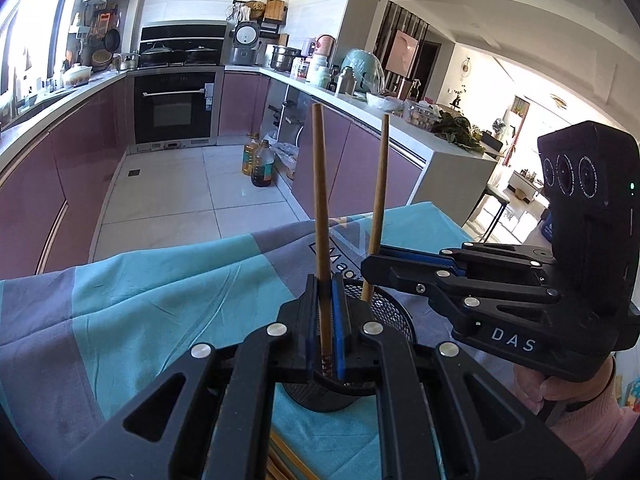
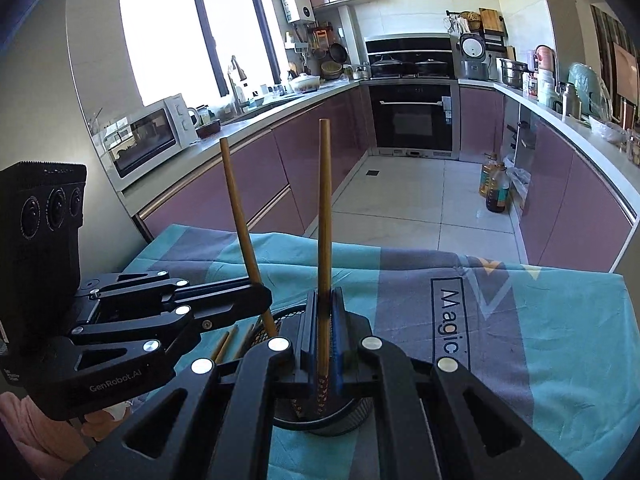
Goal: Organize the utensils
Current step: 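Lower the left tool's chopstick into the mesh cup and open while the right tool releases its own, then move the left tool back to the pile and grasp a chopstick while the right tool grasps another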
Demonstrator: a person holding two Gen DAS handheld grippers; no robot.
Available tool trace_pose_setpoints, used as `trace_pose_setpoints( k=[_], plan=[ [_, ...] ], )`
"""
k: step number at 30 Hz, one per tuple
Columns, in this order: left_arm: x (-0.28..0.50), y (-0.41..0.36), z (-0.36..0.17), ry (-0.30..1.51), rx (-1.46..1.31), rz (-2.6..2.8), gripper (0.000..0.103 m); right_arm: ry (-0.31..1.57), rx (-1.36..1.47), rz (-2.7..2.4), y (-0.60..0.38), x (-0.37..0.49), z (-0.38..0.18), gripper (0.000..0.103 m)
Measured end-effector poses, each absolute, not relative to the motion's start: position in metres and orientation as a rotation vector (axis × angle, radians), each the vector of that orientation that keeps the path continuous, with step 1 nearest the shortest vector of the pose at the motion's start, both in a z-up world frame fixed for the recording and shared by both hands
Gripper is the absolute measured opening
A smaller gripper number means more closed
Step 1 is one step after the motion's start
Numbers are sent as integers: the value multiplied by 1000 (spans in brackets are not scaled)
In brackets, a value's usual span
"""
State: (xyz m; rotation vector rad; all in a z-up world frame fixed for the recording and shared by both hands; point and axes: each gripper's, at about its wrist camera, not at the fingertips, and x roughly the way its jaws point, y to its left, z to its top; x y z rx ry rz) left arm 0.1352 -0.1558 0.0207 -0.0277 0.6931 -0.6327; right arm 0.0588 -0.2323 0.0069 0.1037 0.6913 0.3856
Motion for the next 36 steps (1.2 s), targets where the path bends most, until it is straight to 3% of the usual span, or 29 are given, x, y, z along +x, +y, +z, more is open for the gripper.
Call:
trace_pose_setpoints(
  k=[11,19,27,36],
  plan=[
    [116,-138,30,646,-34,-583,15,677,154,346,-236,62,6,12],
    [89,-74,36,577,-33,-463,35,585,153,447,-232,18,25,31],
    [72,-21,-2,656,-16,-370,36,624,86,577,-202,-15,12,36],
    [61,-9,-64,789,19,-378,36,807,75,573,-171,-10,-45,36]
  ],
)
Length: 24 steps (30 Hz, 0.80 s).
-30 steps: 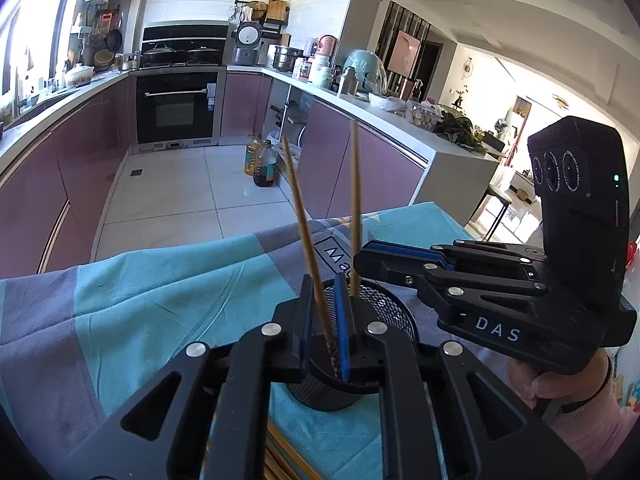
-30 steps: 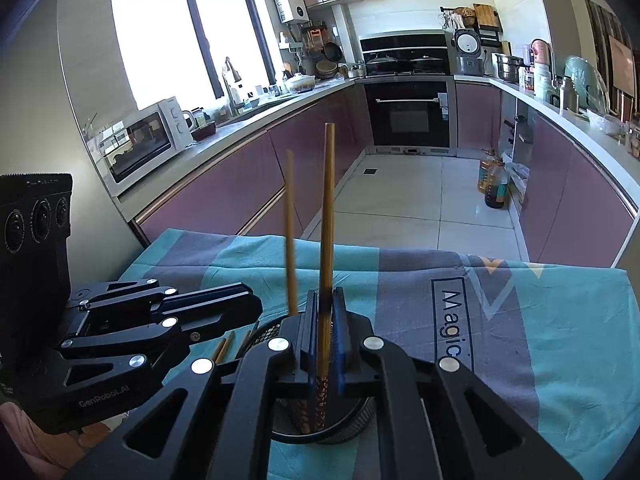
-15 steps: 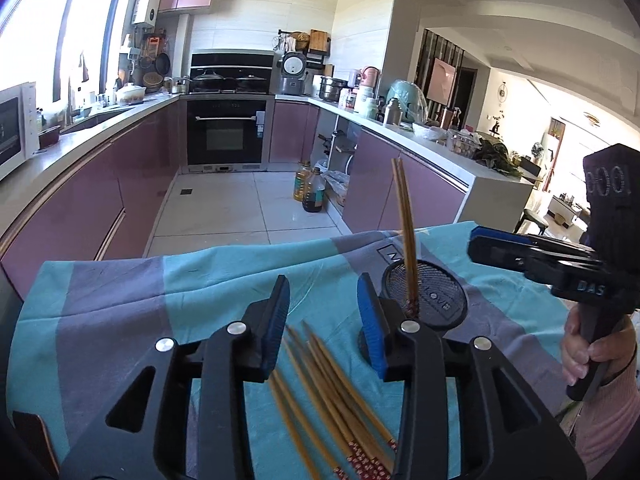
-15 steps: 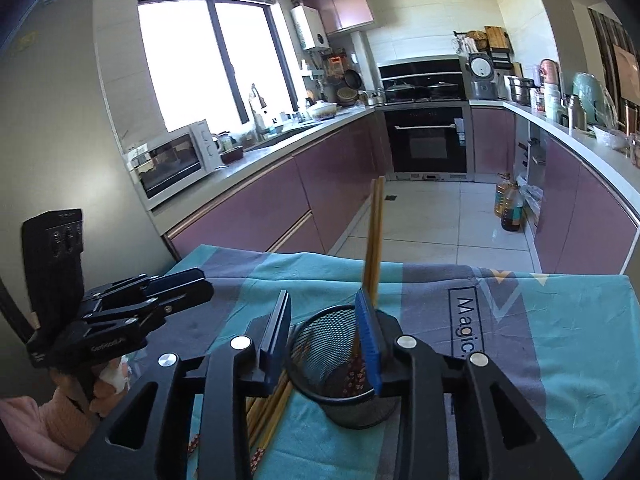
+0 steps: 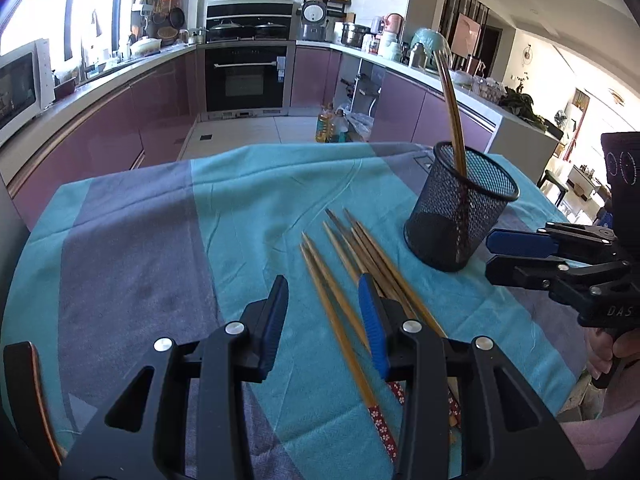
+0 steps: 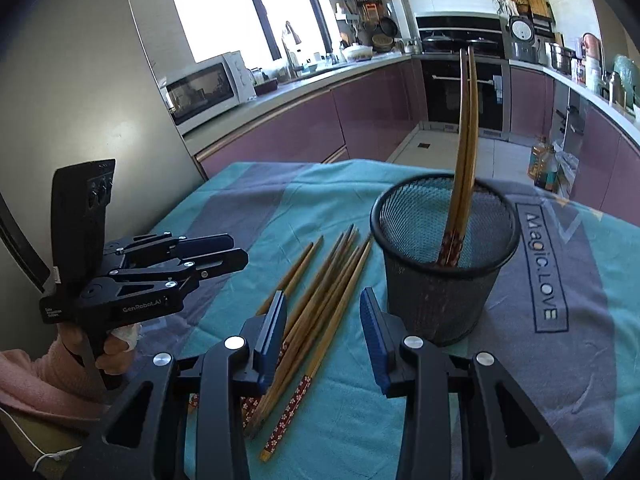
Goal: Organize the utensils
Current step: 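Move the left tool back to the pile and grasp a chopstick while the right tool grasps another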
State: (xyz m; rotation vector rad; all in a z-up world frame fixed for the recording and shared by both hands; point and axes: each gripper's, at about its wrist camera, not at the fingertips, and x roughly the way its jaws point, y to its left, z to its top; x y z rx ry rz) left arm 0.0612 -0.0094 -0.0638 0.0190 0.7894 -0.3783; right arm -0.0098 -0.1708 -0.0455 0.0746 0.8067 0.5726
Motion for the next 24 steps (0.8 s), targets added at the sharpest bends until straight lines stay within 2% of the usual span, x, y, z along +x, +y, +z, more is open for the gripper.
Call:
trace_pose_setpoints(
  k=[8,24],
  plan=[
    [56,-34,-106,890,72,-383,36,898,42,518,-155,-1,-78,36],
    [70,-43,-126,930,112,-364,30,914,-26,439,-137,13,-91,27]
  ],
)
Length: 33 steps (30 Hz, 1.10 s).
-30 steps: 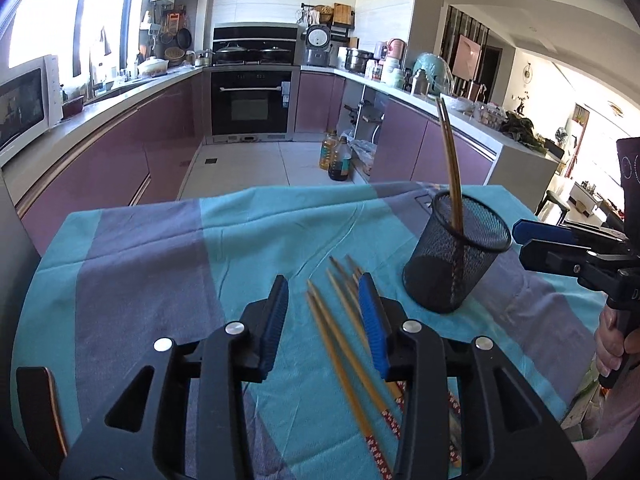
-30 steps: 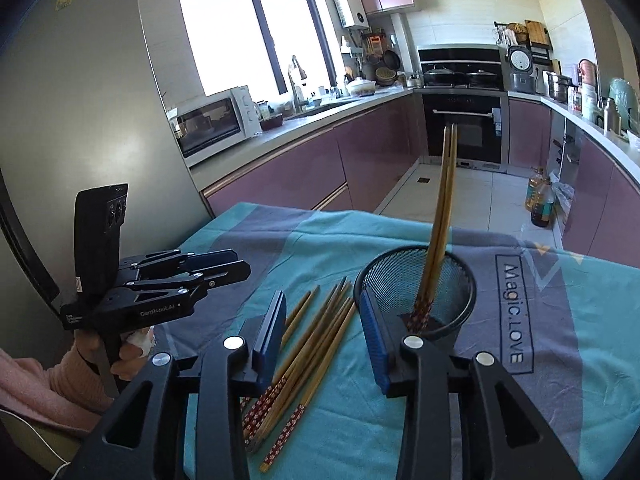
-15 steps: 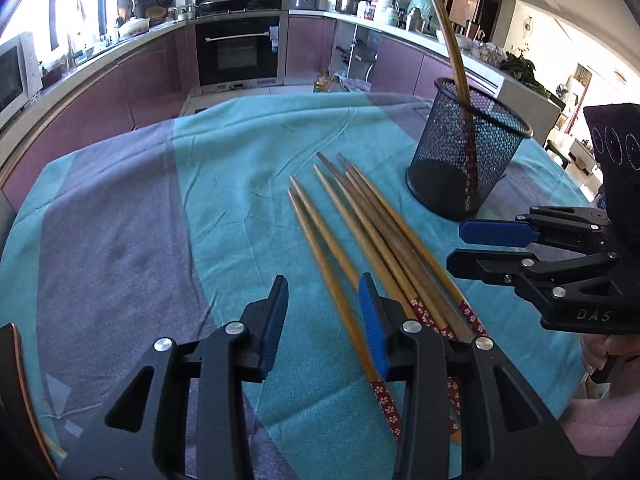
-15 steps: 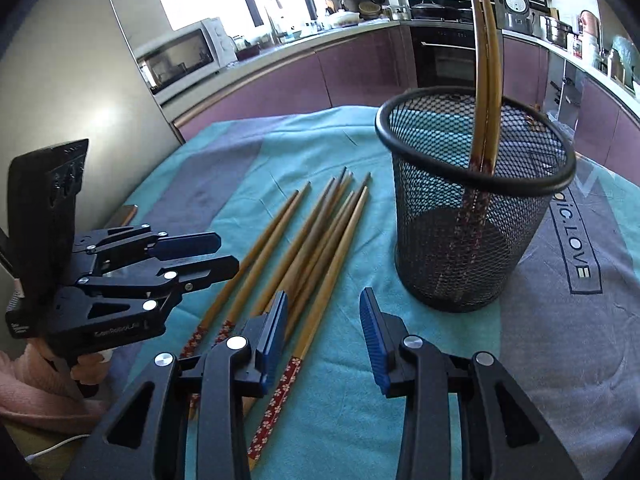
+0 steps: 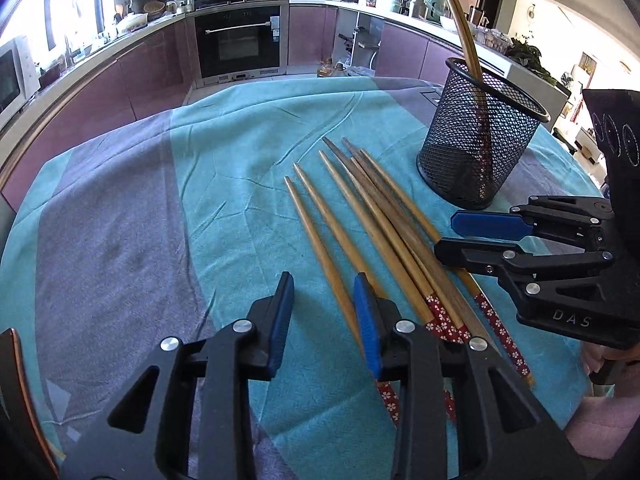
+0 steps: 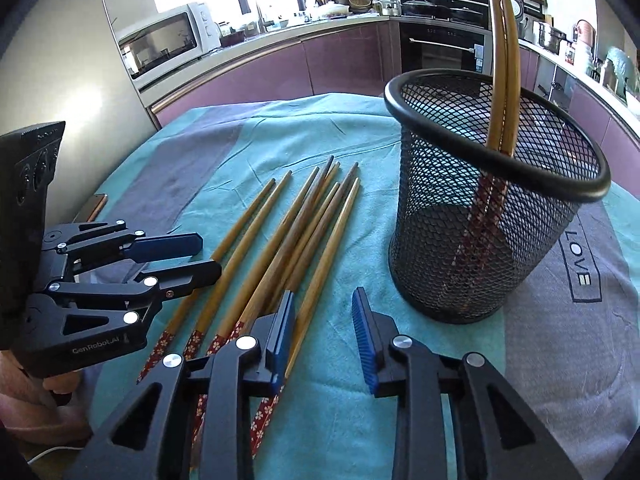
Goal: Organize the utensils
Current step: 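Move the left tool back to the pile and grasp a chopstick while the right tool grasps another, then lift the left tool's chopstick upright over the mesh cup while the right tool carries its own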
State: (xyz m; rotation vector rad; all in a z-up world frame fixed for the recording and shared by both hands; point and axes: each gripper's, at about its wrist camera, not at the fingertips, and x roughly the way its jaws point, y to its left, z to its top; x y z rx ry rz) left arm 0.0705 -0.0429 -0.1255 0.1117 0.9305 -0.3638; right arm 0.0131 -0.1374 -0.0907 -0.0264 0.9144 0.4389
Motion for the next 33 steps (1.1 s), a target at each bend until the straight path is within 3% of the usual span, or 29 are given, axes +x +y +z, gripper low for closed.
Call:
trace_pose_setpoints(
  k=[6,9,13,33],
  plan=[
    [83,-47,-128,935,101,-359,23,906,-38,405,-134,17,-91,22],
    [89,-45,-129,941,81,-347,15,907,-20,394,-137,19,-92,13],
    [92,-44,-129,942,60,-339,13,912,28,395,-143,20,-93,8],
    [78,-36,-120,903,13,-359,8,833,108,486,-155,-3,-66,6]
  ],
)
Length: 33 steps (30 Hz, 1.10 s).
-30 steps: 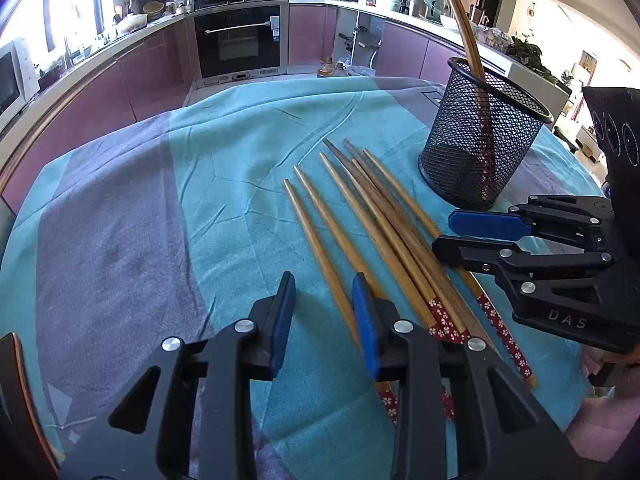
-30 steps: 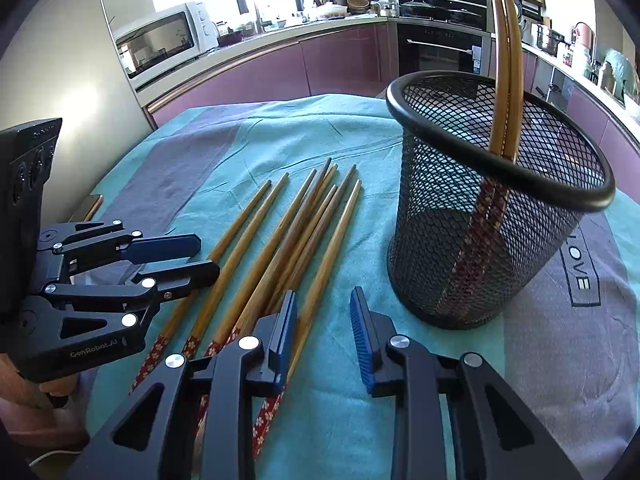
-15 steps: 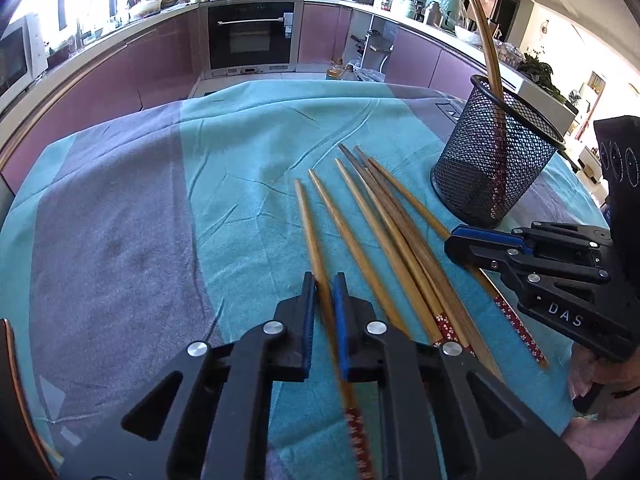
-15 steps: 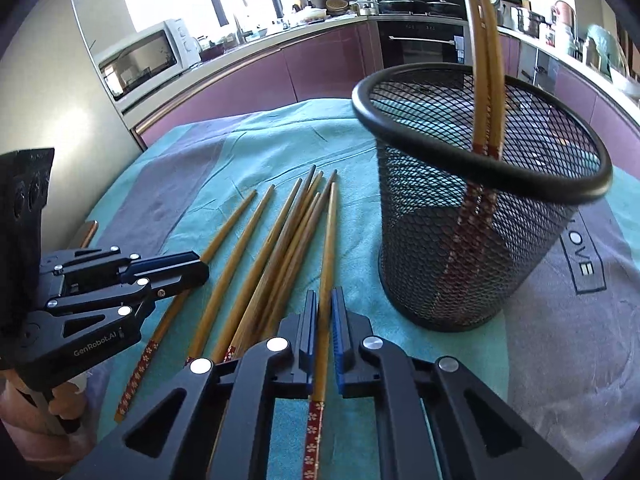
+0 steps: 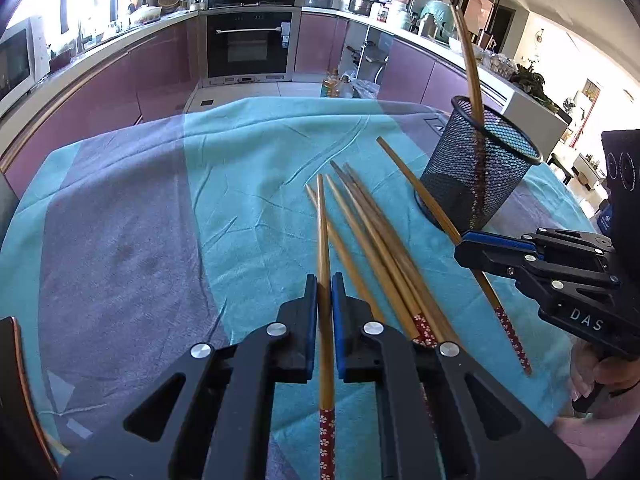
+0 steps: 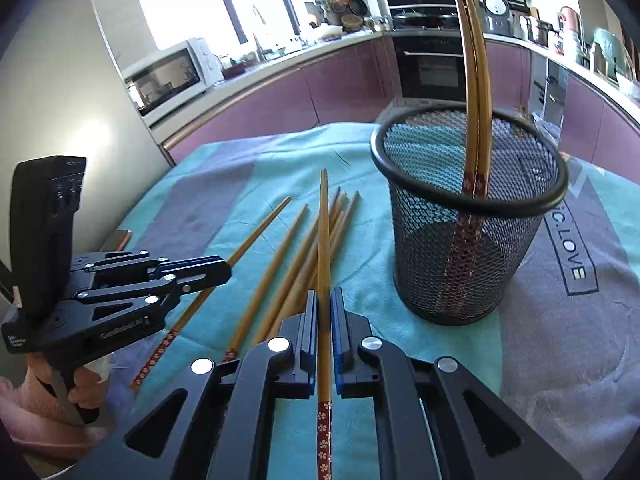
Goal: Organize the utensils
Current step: 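Lift the left tool's chopstick upright over the mesh cup while the right tool carries its own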
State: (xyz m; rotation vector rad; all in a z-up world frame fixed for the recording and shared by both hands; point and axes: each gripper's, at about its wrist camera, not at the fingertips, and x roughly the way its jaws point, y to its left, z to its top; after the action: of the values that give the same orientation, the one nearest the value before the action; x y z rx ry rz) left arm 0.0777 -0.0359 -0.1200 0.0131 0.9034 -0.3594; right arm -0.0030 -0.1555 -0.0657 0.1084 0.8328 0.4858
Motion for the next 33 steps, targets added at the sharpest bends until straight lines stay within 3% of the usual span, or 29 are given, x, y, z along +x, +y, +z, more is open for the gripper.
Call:
trace_pose_setpoints(
  k=[33],
  plan=[
    [31,-27,12,627,-177,-641,8,541,218,499,-231,-33,23,6]
  ],
)
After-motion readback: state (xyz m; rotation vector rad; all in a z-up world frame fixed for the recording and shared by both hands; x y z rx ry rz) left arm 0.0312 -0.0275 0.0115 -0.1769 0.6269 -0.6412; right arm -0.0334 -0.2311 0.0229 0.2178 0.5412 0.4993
